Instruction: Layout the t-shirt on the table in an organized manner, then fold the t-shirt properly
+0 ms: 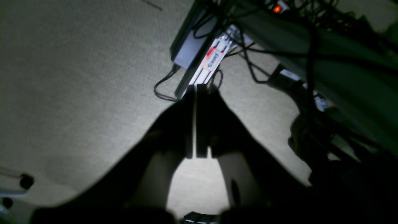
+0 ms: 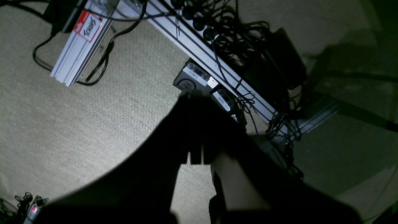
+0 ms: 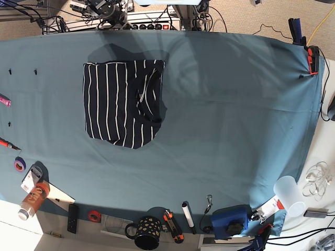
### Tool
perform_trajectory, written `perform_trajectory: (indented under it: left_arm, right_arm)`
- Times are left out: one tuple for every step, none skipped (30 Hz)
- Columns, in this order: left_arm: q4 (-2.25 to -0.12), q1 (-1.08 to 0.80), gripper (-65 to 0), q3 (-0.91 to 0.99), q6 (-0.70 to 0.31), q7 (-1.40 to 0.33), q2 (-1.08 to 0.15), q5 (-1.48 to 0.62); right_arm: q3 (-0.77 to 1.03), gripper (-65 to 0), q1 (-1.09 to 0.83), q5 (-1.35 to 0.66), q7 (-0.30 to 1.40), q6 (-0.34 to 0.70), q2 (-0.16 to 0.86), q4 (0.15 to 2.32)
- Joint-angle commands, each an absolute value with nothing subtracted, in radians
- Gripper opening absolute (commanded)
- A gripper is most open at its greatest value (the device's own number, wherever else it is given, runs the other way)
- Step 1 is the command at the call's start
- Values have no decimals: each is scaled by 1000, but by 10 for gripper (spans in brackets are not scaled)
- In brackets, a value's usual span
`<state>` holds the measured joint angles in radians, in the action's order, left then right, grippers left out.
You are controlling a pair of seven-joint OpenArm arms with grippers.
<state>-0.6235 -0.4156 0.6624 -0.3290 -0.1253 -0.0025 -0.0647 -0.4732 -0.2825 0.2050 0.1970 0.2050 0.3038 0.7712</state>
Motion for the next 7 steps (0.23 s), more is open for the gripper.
perform_trajectory:
  left_arm:
    - [-627, -429, -650, 664, -347, -121, 0, -68]
    - [-627, -429, -650, 664, -363, -118, 0, -67]
    - [-627, -430, -650, 664, -375, -107, 0, -67]
    - [-627, -430, -650, 664, -391, -103, 0, -67]
    - [-627, -429, -650, 664, -405, -103, 0, -67]
    - [-627, -429, -650, 664, -415, -103, 0, -67]
    - [-627, -429, -650, 664, -422, -103, 0, -67]
  right_arm:
    - [-472, -650, -285, 202, 188, 202, 316, 777]
    - [-472, -650, -285, 202, 187, 202, 316, 777]
    - [-472, -650, -285, 202, 187, 202, 316, 777]
    - [-472, -650, -285, 197, 186, 202, 315, 777]
    - [-472, -650, -285, 193, 185, 202, 315, 777]
    - [-472, -650, -285, 191, 183, 202, 315, 777]
    - [-472, -650, -285, 192, 183, 202, 315, 777]
